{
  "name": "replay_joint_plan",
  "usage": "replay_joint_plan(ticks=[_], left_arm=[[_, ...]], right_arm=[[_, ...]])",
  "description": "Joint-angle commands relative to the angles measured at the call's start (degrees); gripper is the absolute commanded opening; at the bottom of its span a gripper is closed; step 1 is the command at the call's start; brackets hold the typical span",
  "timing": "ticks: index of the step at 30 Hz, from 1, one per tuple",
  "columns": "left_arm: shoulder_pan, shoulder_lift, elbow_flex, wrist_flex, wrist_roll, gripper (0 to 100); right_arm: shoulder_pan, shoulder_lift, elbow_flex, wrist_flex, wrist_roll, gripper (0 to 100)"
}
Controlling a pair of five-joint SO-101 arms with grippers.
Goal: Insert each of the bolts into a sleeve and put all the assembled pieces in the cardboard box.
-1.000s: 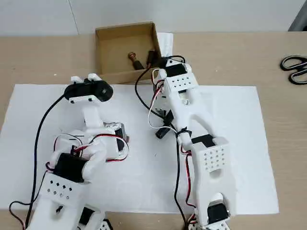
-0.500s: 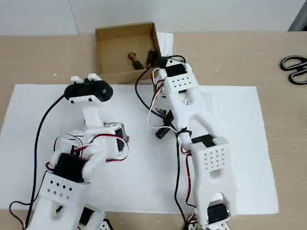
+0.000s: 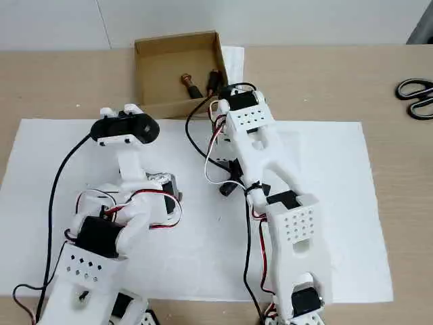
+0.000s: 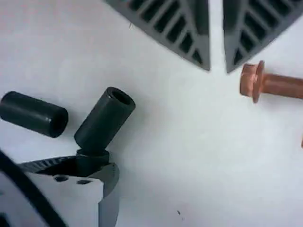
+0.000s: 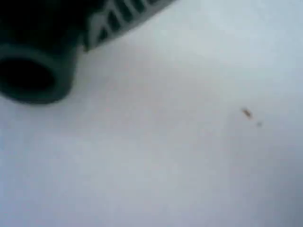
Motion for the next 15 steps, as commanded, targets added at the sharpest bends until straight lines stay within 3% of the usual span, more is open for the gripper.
replay_joint_plan(ticks=[1,10,15], left_arm=[[-0.26,-0.09,-2.15,0.26,-0.44,1],[-0.26,-0.09,-2.15,0.26,-0.44,1],[-0.26,-0.09,-3.03,-0.09,-0.44,1]], right_arm=[[-0.84,-0.48,-0.18,0.4,-0.18,2.4],[-0.57,-1.89,-0.18,0.48,0.09,0.2],[-0.92,-12.0,-0.18,3.3,0.09,0.2]])
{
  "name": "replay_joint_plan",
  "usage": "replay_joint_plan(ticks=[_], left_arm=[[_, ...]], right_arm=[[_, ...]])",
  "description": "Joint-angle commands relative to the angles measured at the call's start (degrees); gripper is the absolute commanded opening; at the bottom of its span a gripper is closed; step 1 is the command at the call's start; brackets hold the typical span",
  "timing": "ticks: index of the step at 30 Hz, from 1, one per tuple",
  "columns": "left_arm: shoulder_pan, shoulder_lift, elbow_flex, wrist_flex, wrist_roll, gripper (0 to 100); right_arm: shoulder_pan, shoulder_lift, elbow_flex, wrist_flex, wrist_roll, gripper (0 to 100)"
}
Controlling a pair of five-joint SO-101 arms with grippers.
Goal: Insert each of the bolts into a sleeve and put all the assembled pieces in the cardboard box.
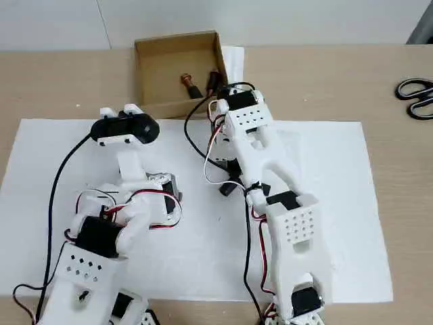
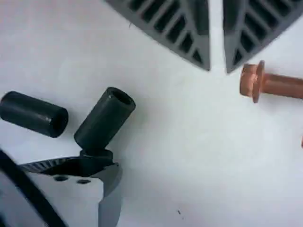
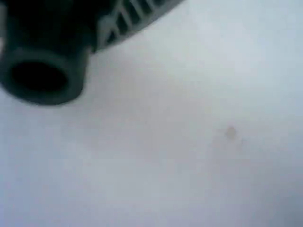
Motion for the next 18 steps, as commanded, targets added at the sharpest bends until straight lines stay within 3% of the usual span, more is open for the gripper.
replay_joint_plan(ticks=[1,9,18], left_arm=[[-0.26,-0.09,-3.91,0.18,-0.44,1],[-0.44,0.53,-13.49,2.55,-0.18,1],[-9.23,0.53,-14.81,13.36,-0.09,1]], right_arm=[[-0.57,-10.86,-0.26,1.36,0.18,0.2],[0.48,-22.9,0.18,4.18,3.16,0.2],[6.73,-31.16,10.81,4.18,3.08,0.2]])
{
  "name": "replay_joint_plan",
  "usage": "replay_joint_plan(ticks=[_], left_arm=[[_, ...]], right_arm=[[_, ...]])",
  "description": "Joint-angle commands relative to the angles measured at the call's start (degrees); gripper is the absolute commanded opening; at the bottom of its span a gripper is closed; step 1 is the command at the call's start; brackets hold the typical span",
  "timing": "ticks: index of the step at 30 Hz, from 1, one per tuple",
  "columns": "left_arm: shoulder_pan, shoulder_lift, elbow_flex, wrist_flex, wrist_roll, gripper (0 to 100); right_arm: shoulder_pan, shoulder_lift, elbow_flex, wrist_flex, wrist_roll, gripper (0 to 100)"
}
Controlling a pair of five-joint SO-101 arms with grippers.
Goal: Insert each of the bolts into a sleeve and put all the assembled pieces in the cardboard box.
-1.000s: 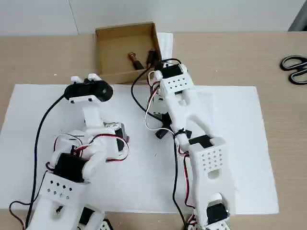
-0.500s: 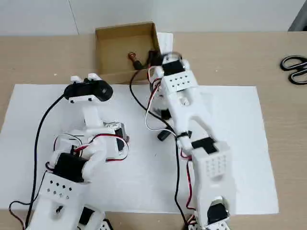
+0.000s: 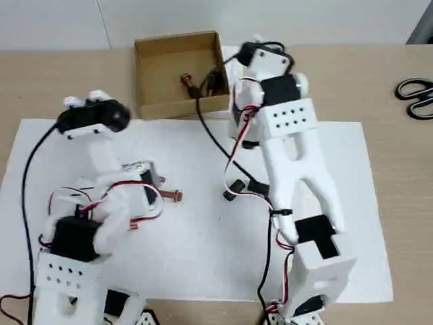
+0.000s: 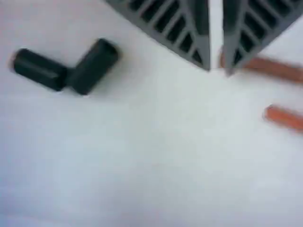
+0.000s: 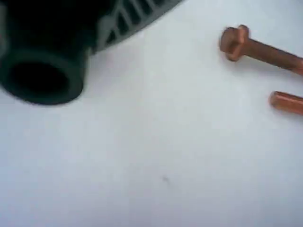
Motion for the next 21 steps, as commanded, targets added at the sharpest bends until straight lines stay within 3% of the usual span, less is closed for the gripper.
replay_joint_plan(ticks=[1,10,17,21], left_arm=[[-1.67,0.18,-4.62,5.01,-0.09,1],[-1.93,2.9,-21.05,15.03,0.0,1],[-4.31,20.31,-39.69,20.92,0.0,1],[-4.75,29.45,-41.8,22.15,2.64,1]], right_arm=[[2.33,-6.99,5.19,1.1,0.44,0.2],[3.74,-19.21,20.84,0.57,0.35,0.2],[3.82,-27.65,29.63,0.48,0.35,0.2],[3.91,-30.46,32.97,-0.57,0.35,0.2]])
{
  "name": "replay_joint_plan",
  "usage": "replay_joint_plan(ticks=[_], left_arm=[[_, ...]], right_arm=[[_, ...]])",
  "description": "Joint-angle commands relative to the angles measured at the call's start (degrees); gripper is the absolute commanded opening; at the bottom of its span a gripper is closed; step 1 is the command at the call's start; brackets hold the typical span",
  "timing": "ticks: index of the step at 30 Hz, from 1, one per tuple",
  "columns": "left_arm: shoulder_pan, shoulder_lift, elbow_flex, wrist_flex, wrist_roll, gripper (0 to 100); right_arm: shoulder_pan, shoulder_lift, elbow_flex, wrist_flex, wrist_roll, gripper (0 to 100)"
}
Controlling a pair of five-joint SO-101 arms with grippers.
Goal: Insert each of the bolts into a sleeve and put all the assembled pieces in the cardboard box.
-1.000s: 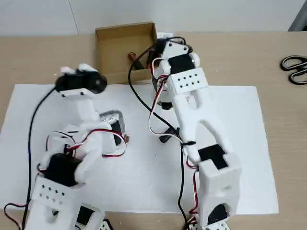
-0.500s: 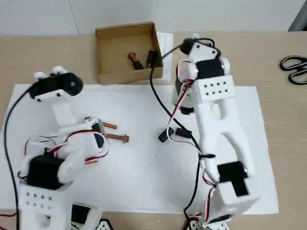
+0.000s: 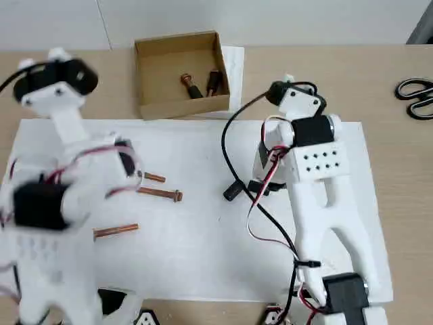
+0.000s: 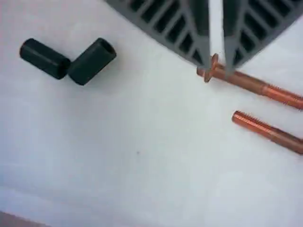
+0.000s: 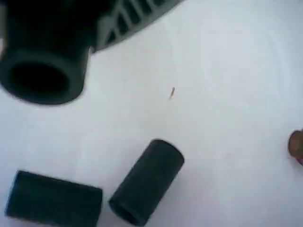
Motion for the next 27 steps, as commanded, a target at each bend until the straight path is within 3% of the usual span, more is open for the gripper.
replay_joint_plan(ticks=[1,20,27], left_arm=[[-1.23,7.47,-2.77,1.32,2.46,1],[-1.85,37.36,-1.19,1.14,14.42,1],[-3.16,40.88,-1.19,-5.45,16.62,1]], right_arm=[[0.66,-4.09,1.58,-0.84,0.35,0.2],[0.66,-4.62,3.16,-1.19,0.35,0.2],[0.66,-4.62,3.25,-1.19,0.35,0.2]])
